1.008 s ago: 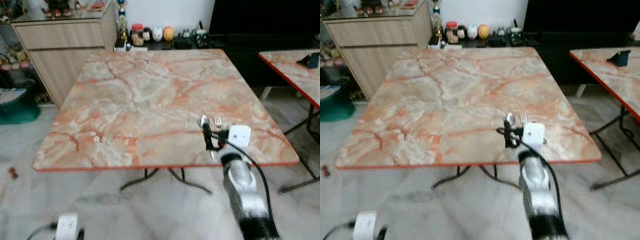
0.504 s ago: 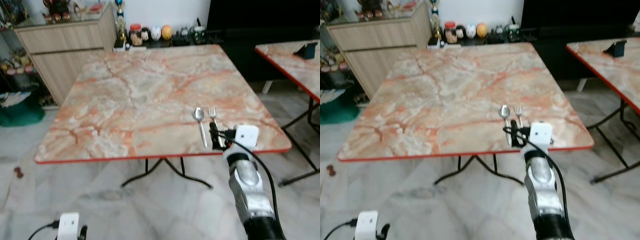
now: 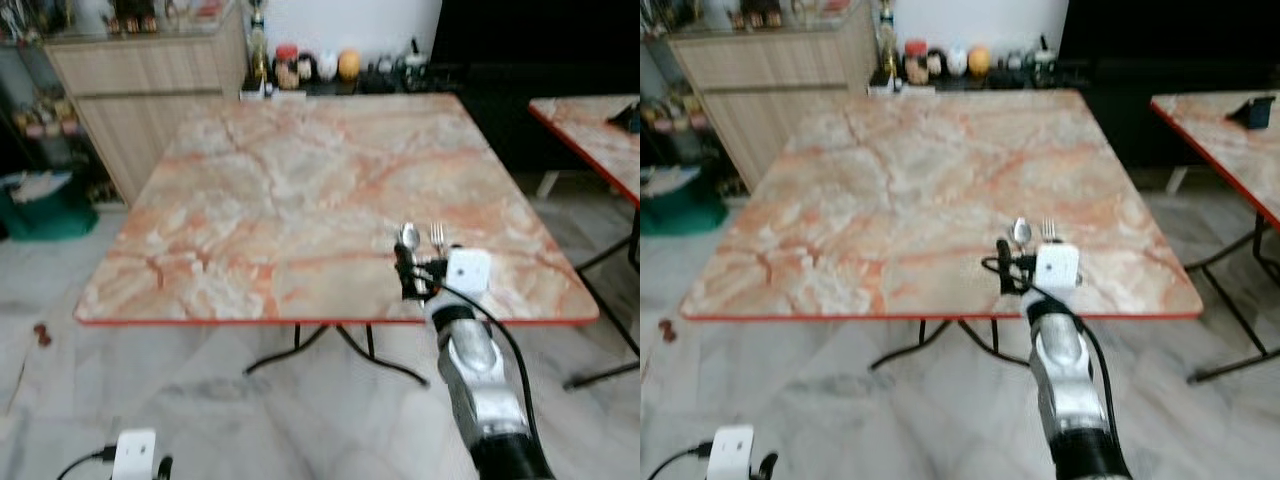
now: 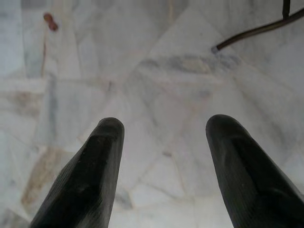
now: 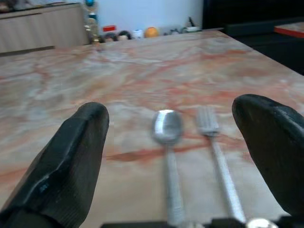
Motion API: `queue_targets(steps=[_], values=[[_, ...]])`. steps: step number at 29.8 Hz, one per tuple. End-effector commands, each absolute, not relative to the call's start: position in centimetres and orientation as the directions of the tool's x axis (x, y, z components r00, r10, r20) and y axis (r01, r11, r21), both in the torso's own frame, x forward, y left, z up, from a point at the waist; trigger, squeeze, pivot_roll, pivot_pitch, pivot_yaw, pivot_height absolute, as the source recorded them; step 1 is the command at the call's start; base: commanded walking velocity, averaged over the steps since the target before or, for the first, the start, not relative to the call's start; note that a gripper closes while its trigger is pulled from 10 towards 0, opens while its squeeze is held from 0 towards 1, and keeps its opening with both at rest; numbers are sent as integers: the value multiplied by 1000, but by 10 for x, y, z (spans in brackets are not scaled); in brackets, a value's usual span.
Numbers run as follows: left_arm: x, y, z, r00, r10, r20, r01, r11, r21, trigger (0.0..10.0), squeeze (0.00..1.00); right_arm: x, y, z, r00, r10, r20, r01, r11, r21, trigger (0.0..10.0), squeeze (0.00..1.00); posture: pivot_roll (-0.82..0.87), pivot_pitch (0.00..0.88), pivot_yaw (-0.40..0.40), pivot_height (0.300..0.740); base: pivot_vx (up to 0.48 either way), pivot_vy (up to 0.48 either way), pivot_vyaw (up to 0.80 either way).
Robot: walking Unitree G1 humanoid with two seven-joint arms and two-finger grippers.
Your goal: Setting the table
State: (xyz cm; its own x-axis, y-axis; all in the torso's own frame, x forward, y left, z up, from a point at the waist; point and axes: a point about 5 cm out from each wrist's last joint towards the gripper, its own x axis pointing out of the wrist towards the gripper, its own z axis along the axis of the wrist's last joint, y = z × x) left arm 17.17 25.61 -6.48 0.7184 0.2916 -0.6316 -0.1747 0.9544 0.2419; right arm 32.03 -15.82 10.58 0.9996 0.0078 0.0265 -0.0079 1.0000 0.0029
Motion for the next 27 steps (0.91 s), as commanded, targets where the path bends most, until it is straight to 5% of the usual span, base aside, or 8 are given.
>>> queue_targets(steps=[1,7,25,27], values=[[173,254,-65,719,288,-633,-181,956,230,10000,0,320,-164,108,999,-12,38,12,1000,-1,10000,0,-73,0,64,732,296,0,0],[174,254,-65,720,290,-631,-182,956,231,10000,0,320,-164,108,999,-13,36,13,1000,0,10000,0,-70,0,61,732,291,0,0],[173,253,-66,714,293,-636,-179,954,239,10000,0,311,-143,103,991,107,-85,-110,994,-29,10000,0,-76,0,57,732,0,0,0],[173,252,-66,712,290,-639,-174,955,240,10000,0,311,-139,104,989,124,-83,-126,992,-26,10000,71,-78,0,58,732,0,0,0]])
